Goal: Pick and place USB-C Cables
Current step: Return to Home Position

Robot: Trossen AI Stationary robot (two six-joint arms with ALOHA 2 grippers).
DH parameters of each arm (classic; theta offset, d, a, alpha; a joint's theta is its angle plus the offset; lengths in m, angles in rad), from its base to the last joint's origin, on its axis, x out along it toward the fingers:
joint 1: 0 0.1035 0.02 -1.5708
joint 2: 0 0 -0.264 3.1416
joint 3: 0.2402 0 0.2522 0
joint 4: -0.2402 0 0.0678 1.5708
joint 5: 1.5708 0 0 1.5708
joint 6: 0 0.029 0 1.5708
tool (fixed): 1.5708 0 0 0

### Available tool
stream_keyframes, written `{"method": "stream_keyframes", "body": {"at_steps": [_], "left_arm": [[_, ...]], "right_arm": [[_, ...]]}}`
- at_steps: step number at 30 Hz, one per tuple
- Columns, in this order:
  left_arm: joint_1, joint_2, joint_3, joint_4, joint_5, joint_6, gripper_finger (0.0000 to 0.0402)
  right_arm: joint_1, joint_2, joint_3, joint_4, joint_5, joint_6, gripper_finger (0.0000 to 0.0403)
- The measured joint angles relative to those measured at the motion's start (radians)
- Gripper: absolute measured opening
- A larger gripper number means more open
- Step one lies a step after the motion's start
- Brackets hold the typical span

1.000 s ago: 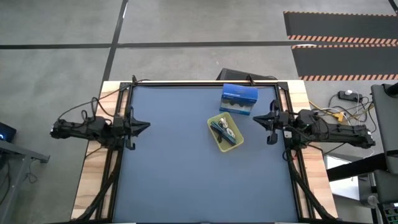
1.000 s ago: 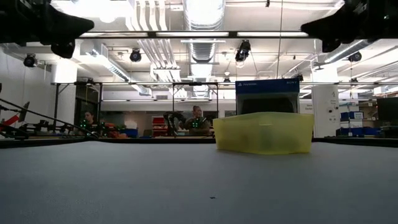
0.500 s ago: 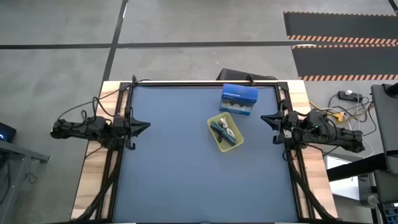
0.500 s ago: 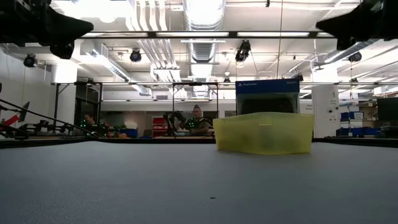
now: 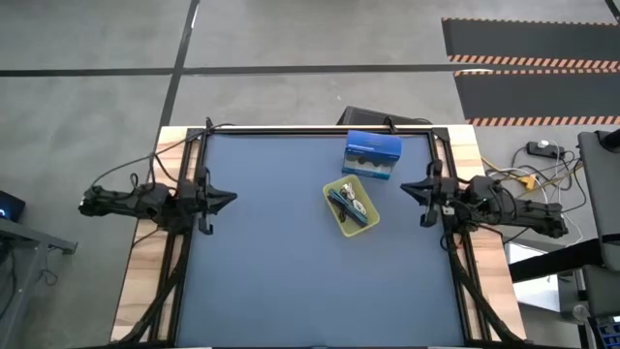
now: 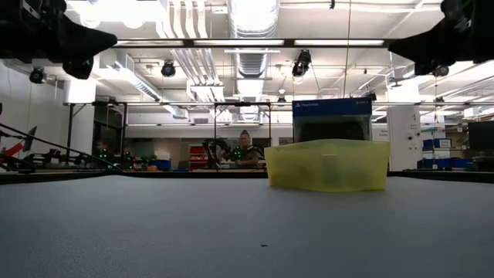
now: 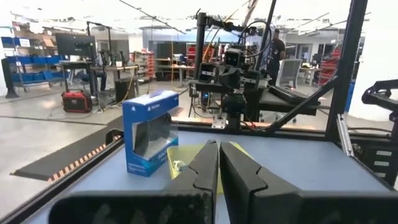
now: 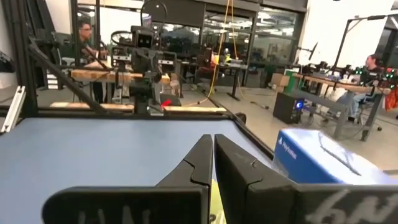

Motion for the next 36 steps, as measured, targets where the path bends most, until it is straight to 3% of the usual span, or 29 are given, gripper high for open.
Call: {"method": "stream_keyframes", "body": {"at_steps": [9, 15, 20, 36], "left_arm": [[0.0, -0.001, -0.149, 0.146, 0.0, -0.048, 0.0001], [0.0, 0.022, -0.15, 0.127, -0.018, -0.065, 0.0001], [0.0, 0.026, -0.15, 0.132, -0.102, -0.065, 0.0001], [0.0, 0.034, -0.152, 0.132, -0.104, -0.067, 0.0001]], "right_arm": [[0.0, 0.0, -0.105, 0.056, 0.0, 0.005, 0.0008], [-0.002, 0.028, -0.157, 0.116, 0.011, 0.074, 0.0008], [-0.004, 0.064, -0.157, 0.134, 0.143, -0.001, 0.0009], [-0.004, 0.092, -0.158, 0.134, 0.146, 0.015, 0.0009]]}}
